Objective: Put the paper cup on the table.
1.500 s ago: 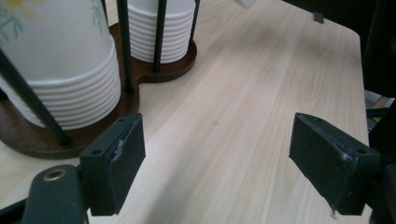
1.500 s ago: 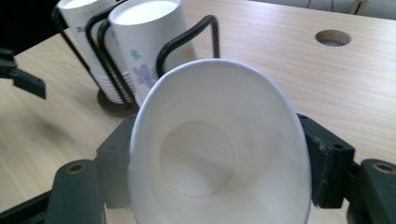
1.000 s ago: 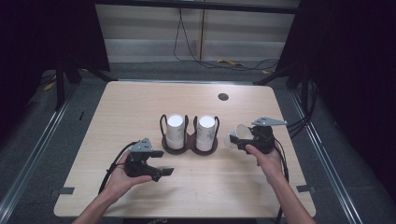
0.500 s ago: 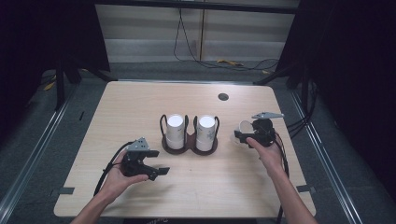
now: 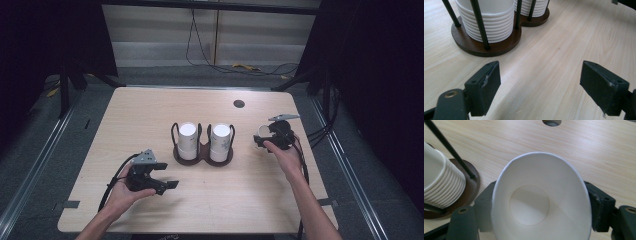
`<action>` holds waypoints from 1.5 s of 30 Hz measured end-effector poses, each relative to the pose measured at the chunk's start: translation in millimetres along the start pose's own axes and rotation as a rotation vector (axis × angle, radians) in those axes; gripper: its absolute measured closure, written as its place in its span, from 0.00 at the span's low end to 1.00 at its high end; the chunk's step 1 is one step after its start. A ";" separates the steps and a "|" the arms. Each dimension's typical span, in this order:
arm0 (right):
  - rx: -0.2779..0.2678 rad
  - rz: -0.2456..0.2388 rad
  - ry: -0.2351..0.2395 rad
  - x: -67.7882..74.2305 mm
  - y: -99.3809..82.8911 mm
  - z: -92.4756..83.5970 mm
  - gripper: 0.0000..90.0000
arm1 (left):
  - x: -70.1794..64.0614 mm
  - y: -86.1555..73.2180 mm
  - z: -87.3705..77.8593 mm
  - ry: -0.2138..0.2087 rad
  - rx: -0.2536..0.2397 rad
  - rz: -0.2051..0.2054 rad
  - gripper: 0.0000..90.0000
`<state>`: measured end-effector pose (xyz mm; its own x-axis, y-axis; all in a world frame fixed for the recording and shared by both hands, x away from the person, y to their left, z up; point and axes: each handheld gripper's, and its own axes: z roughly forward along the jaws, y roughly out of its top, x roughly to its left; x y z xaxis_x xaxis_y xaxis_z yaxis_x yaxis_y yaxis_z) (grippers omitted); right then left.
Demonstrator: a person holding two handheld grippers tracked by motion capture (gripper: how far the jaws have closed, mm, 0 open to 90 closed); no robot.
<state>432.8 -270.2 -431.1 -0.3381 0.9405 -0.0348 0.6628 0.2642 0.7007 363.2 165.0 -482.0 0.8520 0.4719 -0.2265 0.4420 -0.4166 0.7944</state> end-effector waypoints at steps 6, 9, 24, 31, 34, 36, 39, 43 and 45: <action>0.053 -0.032 -0.022 2.0 1.6 14.6 0.27 | 1.4 -1.5 0.9 0.001 0.006 0.000 0.19; 0.061 -0.027 -0.016 2.4 0.7 20.0 0.26 | 1.1 -1.5 0.2 0.006 0.008 0.002 0.19; 0.009 0.000 0.015 2.6 -1.5 30.6 0.22 | 2.7 -2.8 0.8 0.003 0.006 -0.001 0.19; 0.009 0.016 0.034 1.1 -4.2 30.6 0.20 | 2.1 -3.2 1.7 0.001 0.008 0.004 0.19; 0.012 0.017 0.041 1.0 -5.8 30.3 0.19 | 2.3 -3.6 1.4 -0.001 0.007 0.004 0.19; 0.009 0.028 0.046 -0.8 -6.2 29.8 0.19 | 2.0 -4.3 1.1 -0.006 0.002 0.008 0.19; 0.006 0.040 0.052 -1.9 -8.4 28.7 0.18 | 2.0 -4.6 0.4 -0.005 0.003 0.012 0.19; 0.036 0.039 0.067 -1.6 -12.4 30.4 0.18 | 3.0 -4.4 -0.4 0.003 -0.003 0.005 0.18; 0.033 0.035 0.053 -0.9 -14.4 29.8 0.18 | 2.9 -4.4 -1.0 0.007 -0.004 0.002 0.18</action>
<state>443.4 -268.5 -462.4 -0.3483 0.9370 0.0274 0.6960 0.2390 0.6771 363.4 168.9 -485.5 0.8511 0.4761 -0.2212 0.4391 -0.4149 0.7969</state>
